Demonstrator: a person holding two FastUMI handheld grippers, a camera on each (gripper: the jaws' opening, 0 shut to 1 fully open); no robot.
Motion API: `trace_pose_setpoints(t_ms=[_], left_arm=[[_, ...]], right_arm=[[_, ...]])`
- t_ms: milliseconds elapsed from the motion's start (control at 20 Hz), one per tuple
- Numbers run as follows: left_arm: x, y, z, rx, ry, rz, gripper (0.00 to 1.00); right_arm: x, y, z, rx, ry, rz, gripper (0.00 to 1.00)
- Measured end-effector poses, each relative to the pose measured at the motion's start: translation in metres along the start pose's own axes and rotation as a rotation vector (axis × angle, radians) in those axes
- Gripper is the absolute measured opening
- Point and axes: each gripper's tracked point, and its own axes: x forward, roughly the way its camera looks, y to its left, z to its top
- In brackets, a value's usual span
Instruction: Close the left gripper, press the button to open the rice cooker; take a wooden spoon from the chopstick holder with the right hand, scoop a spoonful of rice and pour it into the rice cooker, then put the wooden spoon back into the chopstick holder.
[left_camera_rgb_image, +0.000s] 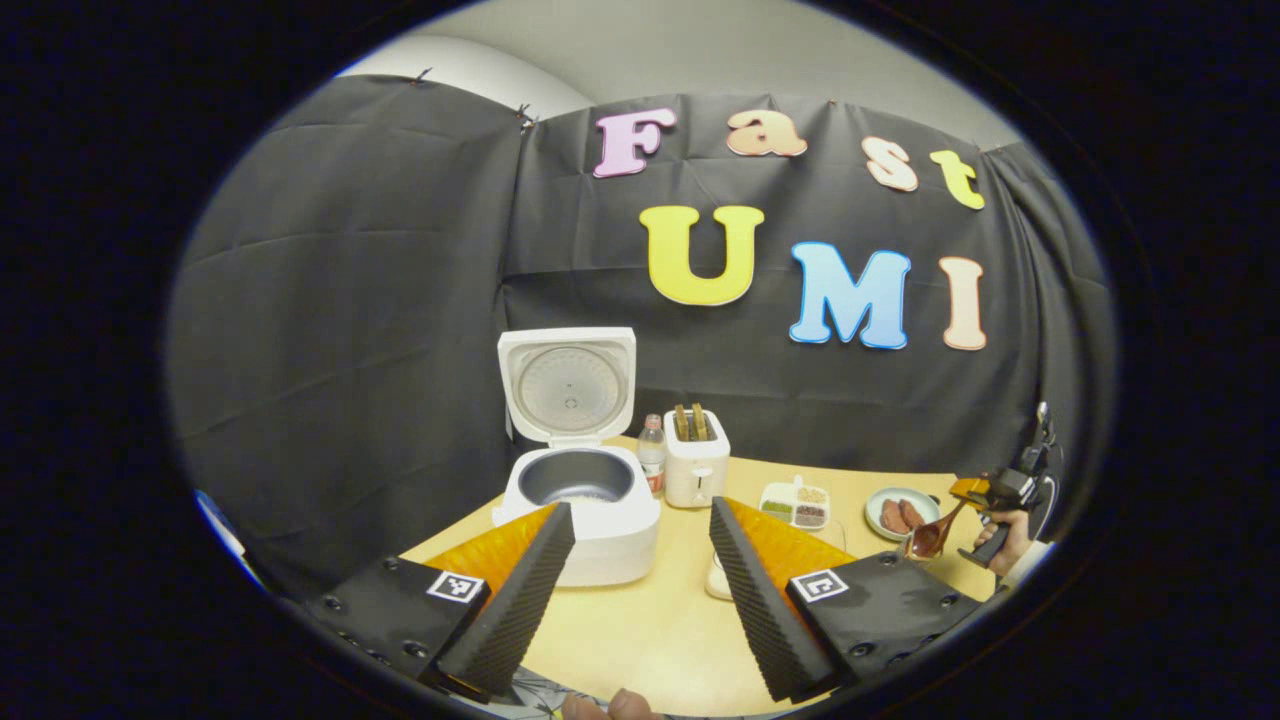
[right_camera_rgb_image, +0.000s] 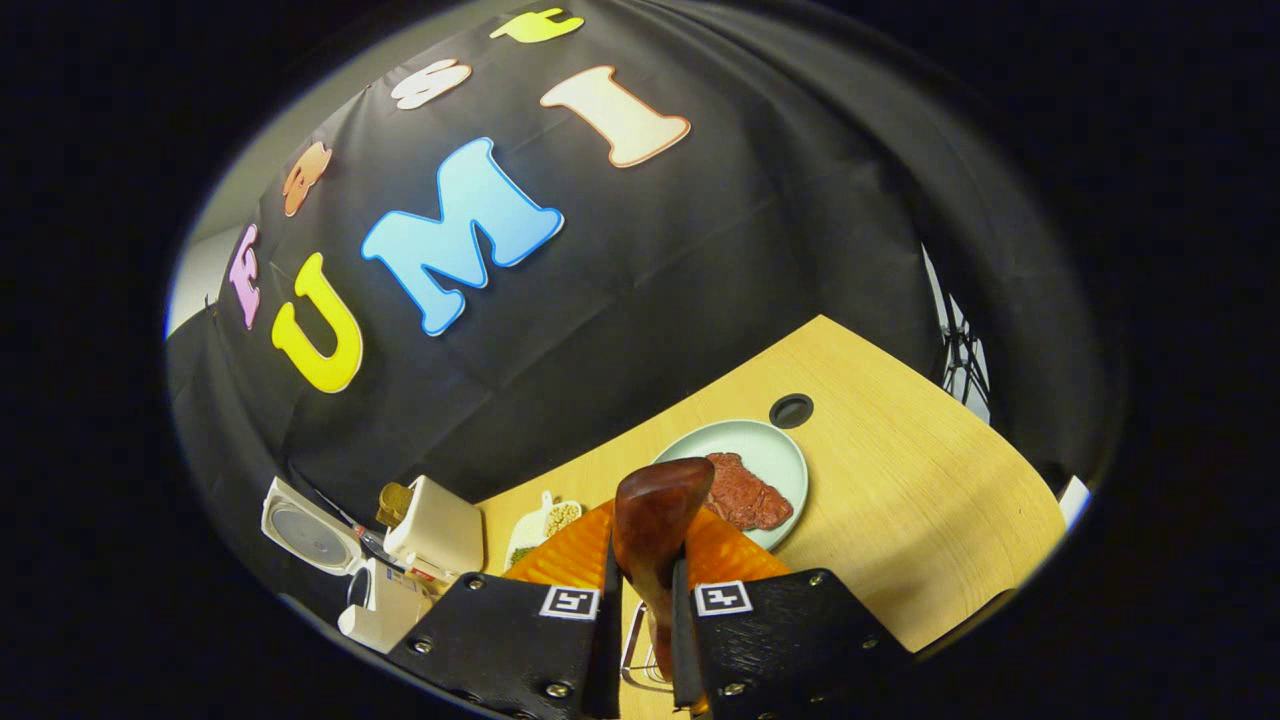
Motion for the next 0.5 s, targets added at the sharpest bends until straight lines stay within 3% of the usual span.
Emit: trace_pose_setpoints(t_ms=[500], left_arm=[[-0.001,-0.003,0.0,-0.008,-0.007,-0.014,0.97]], right_arm=[[-0.019,-0.027,-0.011,0.03,0.017,-0.038,0.27]])
